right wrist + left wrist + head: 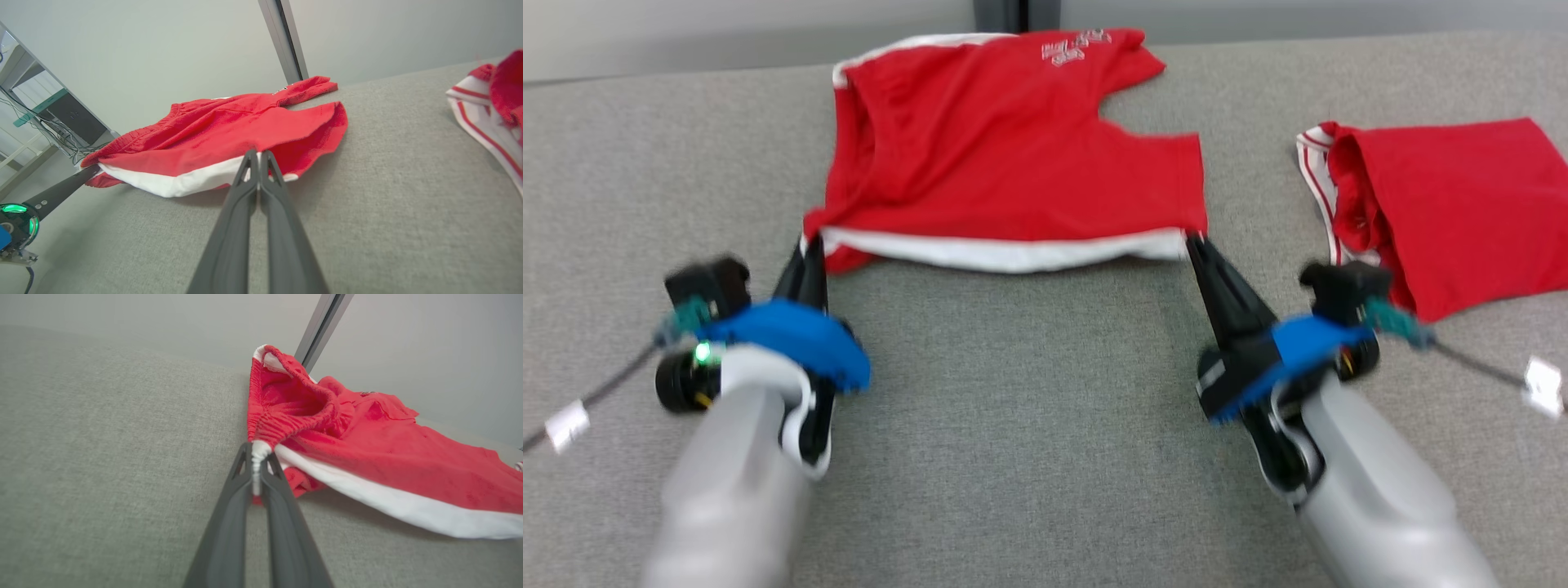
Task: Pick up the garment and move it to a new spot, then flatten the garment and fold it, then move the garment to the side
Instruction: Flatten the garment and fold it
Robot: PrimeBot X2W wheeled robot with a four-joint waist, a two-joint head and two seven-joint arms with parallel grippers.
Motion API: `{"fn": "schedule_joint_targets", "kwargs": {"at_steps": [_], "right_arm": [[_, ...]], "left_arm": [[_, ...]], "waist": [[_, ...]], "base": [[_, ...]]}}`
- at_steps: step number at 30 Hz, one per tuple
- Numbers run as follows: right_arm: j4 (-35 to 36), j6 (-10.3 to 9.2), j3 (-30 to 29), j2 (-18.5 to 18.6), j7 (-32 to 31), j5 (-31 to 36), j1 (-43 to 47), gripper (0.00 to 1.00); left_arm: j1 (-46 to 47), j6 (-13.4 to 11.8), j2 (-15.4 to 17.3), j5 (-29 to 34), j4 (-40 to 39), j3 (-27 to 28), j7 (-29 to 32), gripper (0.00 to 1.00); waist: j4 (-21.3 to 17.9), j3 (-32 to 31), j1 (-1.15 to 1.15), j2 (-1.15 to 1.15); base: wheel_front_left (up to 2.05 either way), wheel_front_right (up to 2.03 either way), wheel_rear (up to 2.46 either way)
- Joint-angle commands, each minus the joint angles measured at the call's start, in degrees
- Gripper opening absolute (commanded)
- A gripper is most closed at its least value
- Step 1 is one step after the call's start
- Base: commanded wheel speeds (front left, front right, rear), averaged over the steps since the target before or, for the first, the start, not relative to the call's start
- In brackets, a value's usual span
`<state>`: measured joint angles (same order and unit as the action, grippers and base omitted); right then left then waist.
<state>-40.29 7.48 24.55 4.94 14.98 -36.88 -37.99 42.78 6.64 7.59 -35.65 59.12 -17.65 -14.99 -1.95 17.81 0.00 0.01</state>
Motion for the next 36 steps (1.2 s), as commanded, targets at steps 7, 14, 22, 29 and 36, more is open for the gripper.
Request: {"fn": "schedule_joint_targets", "kwargs": {"at_steps": [7,14,22,29,36], "right_arm": [[16.93,0.02,-5.65,2.77,0.25,5.51,20.05,0.00],[33.23,0.01,-13.12,1.65,-4.08,10.76,37.80,0.00],[51.48,0.02,-18.91,-0.87,-13.54,15.35,51.22,0.00],[55.34,0.02,-20.19,-1.37,-17.69,16.65,48.97,0.00],[46.81,0.03,-19.01,2.48,-20.41,13.92,32.52,0.00]], "left_arm": [[-19.15,-3.32,2.54,5.17,-19.83,3.29,-0.25,0.00],[-37.31,-10.48,4.87,5.98,-43.43,2.92,5.55,0.00],[-51.31,-17.58,7.55,6.42,-68.44,1.02,17.68,0.00],[-51.57,-17.64,8.59,5.09,-73.91,-0.26,22.71,0.00],[-43.83,-14.04,7.10,0.24,-69.18,0.27,24.94,0.00]], "waist": [[0.30,-5.10,0.00,-0.01],[1.20,-7.82,0.00,-0.01],[1.12,-8.59,0.00,-0.01],[1.61,-7.12,0.00,-0.01],[4.19,-0.88,0.00,-0.01]], "base": [[0.00,0.00,0.00],[0.00,0.00,0.00],[0.00,0.00,0.00],[0.00,0.00,0.00],[0.00,0.00,0.00]]}}
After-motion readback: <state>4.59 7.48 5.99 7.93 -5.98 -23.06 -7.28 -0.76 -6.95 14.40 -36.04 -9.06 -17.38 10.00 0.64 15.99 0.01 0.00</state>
